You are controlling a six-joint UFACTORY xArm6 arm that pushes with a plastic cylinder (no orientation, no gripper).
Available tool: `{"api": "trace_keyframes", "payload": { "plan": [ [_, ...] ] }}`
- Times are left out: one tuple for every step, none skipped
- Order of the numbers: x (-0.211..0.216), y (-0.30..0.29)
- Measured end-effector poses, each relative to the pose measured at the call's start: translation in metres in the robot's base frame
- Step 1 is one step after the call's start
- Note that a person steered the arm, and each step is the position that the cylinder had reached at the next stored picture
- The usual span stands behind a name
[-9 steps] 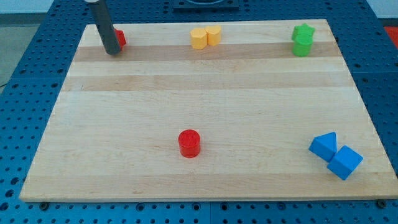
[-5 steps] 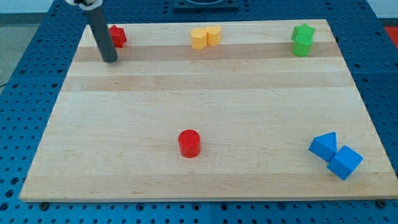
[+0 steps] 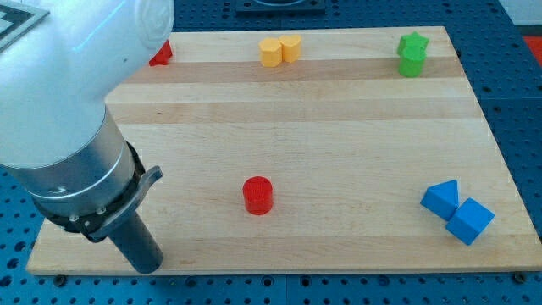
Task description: Point your arm to the bottom center
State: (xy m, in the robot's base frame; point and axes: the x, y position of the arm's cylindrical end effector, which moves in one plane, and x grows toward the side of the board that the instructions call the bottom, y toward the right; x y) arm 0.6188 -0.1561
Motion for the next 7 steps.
{"api": "trace_keyframes", "payload": {
  "plan": [
    [0.000, 0.000],
    [0.000, 0.035],
    [-0.007, 0.142],
    [-0.010, 0.188],
    [-0.010, 0.188],
    [-0.028, 0.168],
    [-0.048, 0.149]
  ]
}}
